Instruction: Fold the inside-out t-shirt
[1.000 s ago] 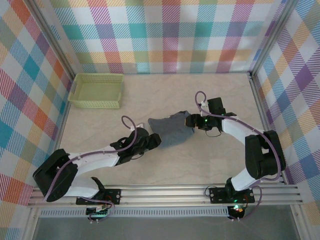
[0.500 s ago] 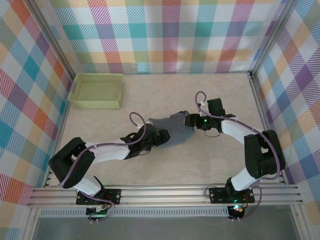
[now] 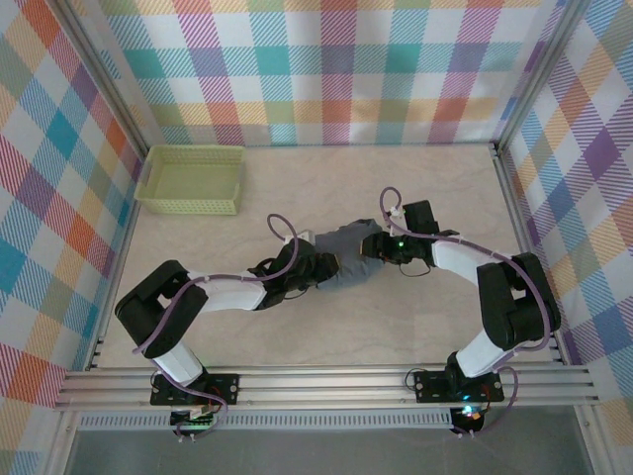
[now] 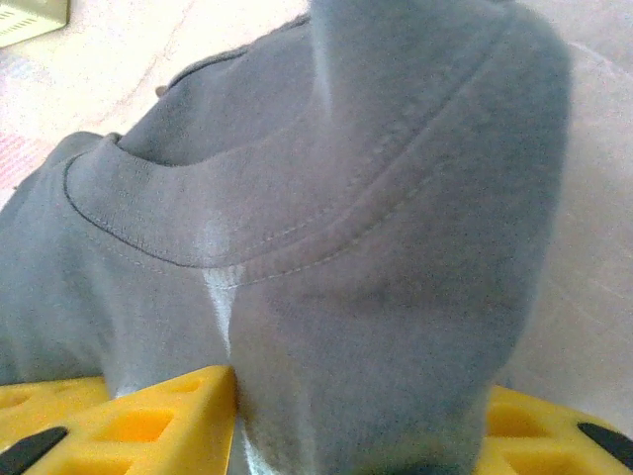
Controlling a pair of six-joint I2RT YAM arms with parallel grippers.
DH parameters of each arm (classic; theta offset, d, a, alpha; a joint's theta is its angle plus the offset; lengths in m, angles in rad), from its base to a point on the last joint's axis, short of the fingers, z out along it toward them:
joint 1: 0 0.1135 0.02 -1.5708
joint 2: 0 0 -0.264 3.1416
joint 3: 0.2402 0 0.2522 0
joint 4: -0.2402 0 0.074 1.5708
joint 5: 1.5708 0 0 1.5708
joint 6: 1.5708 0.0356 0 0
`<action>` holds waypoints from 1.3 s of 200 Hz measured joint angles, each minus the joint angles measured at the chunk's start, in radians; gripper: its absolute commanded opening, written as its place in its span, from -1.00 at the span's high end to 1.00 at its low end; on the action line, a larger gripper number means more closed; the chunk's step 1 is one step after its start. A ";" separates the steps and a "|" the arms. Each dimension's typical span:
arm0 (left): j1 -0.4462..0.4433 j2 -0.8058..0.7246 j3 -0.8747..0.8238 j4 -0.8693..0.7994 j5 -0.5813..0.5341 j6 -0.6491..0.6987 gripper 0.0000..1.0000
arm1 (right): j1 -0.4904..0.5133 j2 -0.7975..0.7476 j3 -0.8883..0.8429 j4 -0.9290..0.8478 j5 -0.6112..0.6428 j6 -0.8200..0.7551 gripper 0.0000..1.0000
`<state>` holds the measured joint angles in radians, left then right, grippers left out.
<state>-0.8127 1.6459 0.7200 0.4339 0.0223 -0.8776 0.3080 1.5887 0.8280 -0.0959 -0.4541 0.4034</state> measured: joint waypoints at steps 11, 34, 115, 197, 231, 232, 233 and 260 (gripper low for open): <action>0.004 0.000 -0.013 0.044 0.011 0.013 0.71 | 0.000 0.000 0.000 0.000 0.000 0.001 0.03; 0.016 -0.002 -0.063 0.113 0.027 0.031 0.80 | 0.000 0.000 0.000 -0.001 0.008 0.000 0.02; 0.050 -0.021 -0.206 0.179 0.025 0.005 -0.45 | 0.001 -0.023 -0.003 -0.041 0.060 -0.008 -0.19; 0.093 -0.579 -0.244 -0.217 -0.165 0.103 -0.96 | 0.070 -0.273 0.029 -0.234 0.351 -0.099 -0.29; 0.154 -0.754 -0.268 -0.378 -0.212 0.156 -1.00 | 0.277 -0.253 0.119 -0.299 0.474 -0.108 -0.35; 0.156 -0.757 -0.268 -0.381 -0.212 0.158 -1.00 | 0.286 -0.248 0.123 -0.300 0.476 -0.108 -0.35; 0.158 -0.760 -0.268 -0.384 -0.212 0.159 -1.00 | 0.290 -0.246 0.125 -0.300 0.478 -0.108 -0.35; 0.224 -0.847 -0.268 -0.481 -0.226 0.188 -1.00 | 0.406 -0.110 0.201 -0.306 0.516 -0.102 -0.40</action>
<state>-0.5884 0.7990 0.4519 -0.0467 -0.2039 -0.6899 0.7139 1.4784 1.0286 -0.4015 0.0616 0.3016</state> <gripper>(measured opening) 0.998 0.695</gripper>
